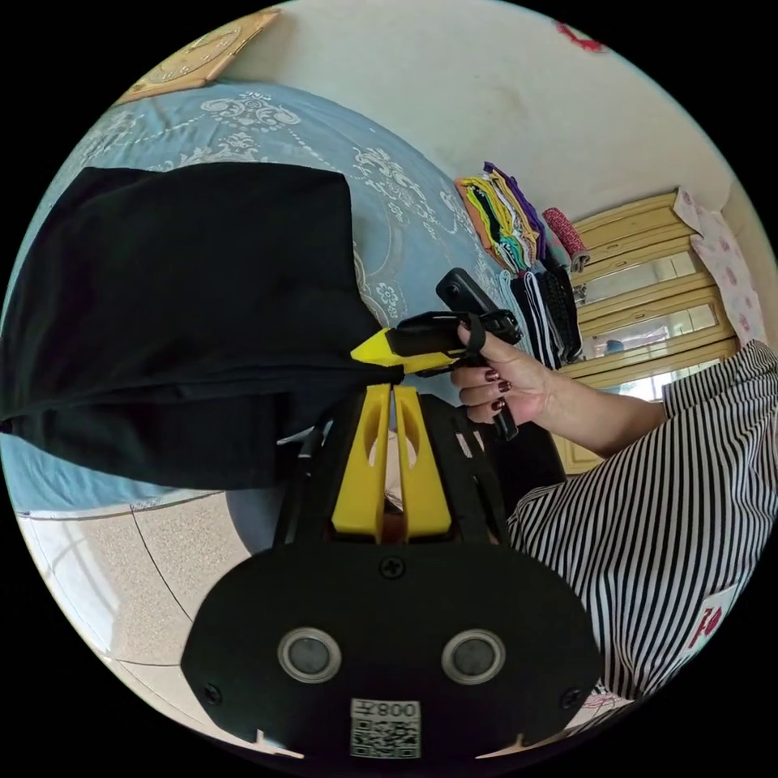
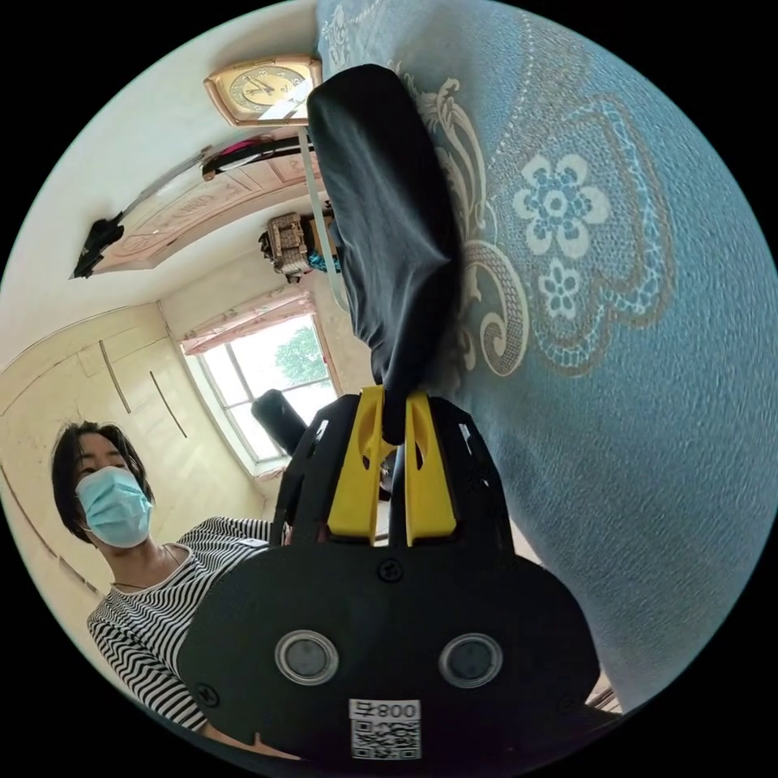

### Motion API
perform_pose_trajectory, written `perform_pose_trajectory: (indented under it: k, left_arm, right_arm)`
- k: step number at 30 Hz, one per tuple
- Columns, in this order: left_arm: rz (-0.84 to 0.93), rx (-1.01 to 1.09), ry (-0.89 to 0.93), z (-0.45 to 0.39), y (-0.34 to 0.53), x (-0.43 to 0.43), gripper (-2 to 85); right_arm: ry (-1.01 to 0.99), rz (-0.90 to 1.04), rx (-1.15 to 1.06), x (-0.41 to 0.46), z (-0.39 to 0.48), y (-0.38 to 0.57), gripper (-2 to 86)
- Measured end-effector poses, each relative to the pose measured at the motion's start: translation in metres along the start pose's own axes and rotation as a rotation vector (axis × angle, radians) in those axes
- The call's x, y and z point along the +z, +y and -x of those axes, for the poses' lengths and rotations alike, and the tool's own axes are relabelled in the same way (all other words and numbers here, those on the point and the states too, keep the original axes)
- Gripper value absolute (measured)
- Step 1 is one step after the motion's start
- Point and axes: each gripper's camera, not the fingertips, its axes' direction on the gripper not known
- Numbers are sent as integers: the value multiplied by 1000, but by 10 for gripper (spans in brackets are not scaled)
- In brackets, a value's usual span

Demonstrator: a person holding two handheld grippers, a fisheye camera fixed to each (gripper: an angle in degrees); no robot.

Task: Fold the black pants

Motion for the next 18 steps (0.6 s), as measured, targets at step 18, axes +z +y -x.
perform_pose_trajectory:
  k: [18]
  left_arm:
    - [-733, -694, 199, 208, 161, -132, 120]
  right_arm:
    - [-4, 24, -167, -4, 12, 8, 13]
